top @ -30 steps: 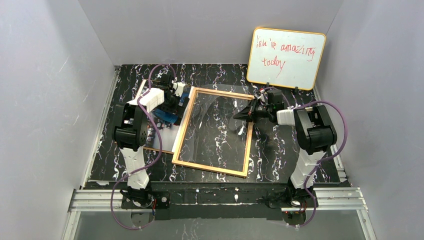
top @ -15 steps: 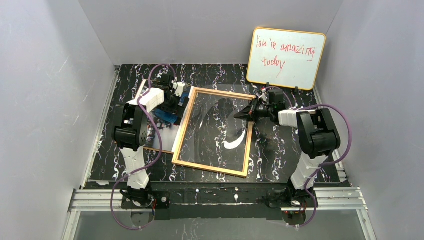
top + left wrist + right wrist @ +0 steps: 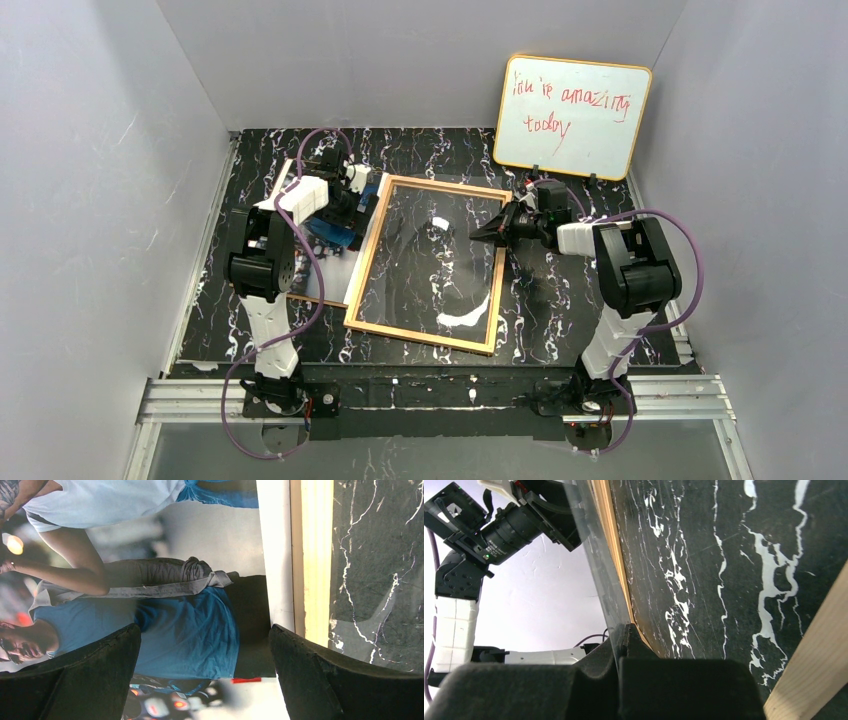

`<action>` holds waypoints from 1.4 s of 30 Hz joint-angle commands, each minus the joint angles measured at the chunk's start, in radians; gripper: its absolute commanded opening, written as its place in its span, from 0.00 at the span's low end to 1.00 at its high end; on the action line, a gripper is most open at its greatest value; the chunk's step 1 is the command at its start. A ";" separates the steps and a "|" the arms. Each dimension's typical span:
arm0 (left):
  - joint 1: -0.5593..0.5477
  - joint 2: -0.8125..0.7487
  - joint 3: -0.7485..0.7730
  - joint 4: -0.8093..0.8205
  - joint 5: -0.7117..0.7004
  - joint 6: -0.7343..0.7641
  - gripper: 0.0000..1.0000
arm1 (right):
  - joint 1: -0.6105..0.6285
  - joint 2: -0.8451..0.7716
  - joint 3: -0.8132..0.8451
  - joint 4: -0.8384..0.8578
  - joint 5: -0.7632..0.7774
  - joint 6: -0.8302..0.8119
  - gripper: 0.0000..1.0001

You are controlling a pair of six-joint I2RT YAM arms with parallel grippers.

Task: Put the photo into the frame
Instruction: Place the photo frame item in the photo frame.

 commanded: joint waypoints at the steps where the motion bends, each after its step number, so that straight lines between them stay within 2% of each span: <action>1: -0.020 0.043 -0.055 -0.097 0.049 -0.008 0.98 | 0.000 -0.048 -0.014 0.019 0.044 0.011 0.01; 13: -0.020 0.041 -0.061 -0.097 0.048 -0.003 0.98 | 0.000 -0.038 -0.024 0.049 0.058 0.023 0.01; 23: -0.020 0.045 -0.058 -0.092 0.048 -0.004 0.98 | 0.013 -0.099 -0.057 0.196 0.047 0.022 0.01; 37: -0.020 0.042 -0.066 -0.090 0.045 -0.003 0.98 | 0.033 -0.078 -0.056 0.165 0.064 -0.039 0.01; 42: -0.020 0.043 -0.062 -0.088 0.046 -0.003 0.98 | 0.040 -0.115 -0.068 0.164 0.079 -0.068 0.01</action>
